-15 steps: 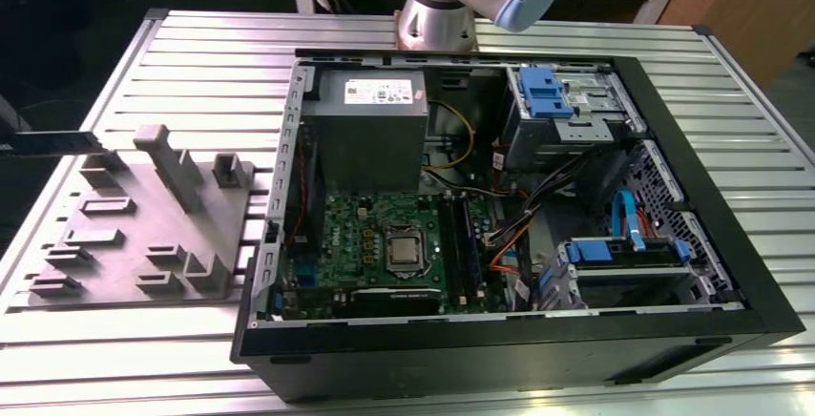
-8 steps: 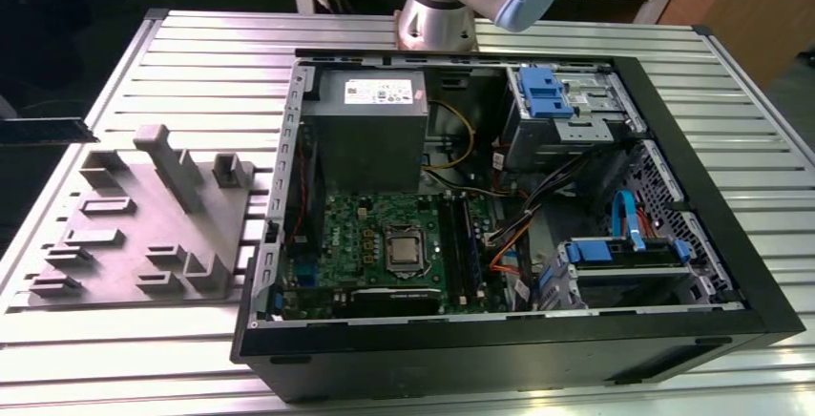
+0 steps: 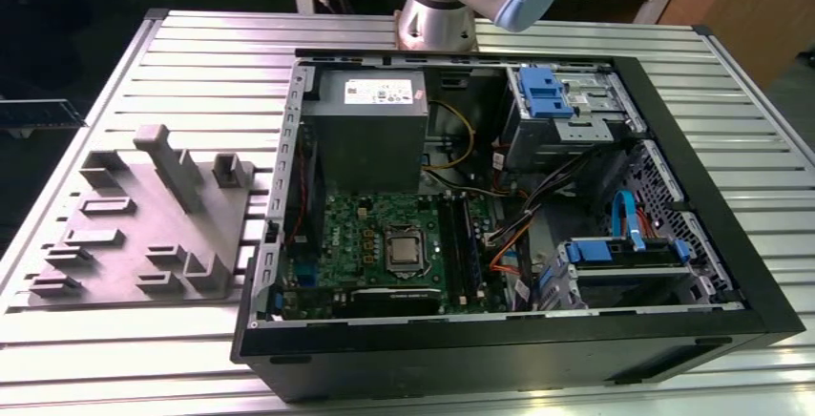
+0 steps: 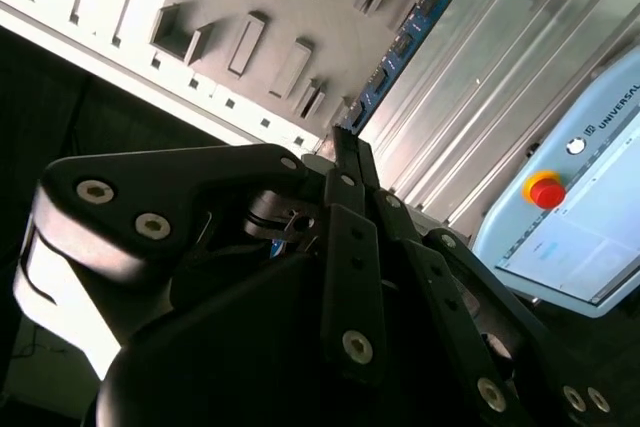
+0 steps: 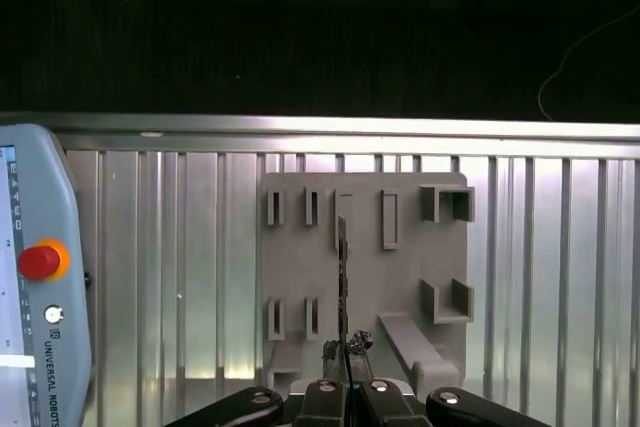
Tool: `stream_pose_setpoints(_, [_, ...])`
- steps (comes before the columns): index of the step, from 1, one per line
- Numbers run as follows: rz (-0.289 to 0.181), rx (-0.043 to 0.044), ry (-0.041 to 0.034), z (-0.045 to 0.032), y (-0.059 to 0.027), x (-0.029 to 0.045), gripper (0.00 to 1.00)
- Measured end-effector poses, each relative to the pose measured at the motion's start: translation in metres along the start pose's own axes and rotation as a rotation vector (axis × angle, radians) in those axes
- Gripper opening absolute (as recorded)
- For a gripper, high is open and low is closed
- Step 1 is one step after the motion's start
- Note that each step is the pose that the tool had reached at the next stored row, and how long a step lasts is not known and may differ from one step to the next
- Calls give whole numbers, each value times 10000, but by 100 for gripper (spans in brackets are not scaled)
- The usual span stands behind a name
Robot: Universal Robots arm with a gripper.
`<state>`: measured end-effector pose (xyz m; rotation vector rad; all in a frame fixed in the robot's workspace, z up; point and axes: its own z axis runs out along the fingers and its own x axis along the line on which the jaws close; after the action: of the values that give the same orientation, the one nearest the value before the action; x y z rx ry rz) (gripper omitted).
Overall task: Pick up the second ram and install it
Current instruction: 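Pick up the second ram and move it above second insertion slot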
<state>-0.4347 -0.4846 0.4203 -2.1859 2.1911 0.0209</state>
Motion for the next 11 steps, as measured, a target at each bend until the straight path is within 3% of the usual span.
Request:
stream_pose_setpoints(4, [0, 29, 0, -91, 1, -4, 11])
stream_pose_setpoints(11, [-2, 39, 0, -97, -1, -4, 11])
